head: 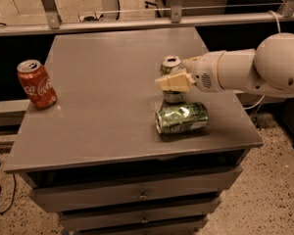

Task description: Move 7up can near green can

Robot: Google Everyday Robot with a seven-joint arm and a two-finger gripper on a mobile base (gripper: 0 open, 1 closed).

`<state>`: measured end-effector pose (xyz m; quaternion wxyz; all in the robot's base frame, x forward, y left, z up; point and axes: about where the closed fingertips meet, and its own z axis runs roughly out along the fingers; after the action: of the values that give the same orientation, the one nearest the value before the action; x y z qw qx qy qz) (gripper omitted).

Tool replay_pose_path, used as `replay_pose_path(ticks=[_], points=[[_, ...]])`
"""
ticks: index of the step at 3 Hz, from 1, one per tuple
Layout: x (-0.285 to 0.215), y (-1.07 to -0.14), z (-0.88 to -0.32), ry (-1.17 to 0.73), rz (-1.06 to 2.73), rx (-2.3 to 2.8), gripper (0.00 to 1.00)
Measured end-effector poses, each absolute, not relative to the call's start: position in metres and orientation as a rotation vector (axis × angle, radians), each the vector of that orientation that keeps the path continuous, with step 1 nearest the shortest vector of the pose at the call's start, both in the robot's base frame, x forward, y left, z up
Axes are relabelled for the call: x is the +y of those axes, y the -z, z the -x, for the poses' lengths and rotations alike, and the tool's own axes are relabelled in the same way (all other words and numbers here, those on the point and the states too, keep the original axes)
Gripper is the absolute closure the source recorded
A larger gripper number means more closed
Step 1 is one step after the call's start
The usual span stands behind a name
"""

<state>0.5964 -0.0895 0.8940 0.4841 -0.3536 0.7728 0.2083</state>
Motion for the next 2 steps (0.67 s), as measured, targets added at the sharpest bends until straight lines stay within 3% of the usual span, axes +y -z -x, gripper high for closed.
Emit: replay_pose_path(ticks=[2], points=[[-0.0898,-0.8934,-0.5947,-0.509,0.861,1.885,0.00]])
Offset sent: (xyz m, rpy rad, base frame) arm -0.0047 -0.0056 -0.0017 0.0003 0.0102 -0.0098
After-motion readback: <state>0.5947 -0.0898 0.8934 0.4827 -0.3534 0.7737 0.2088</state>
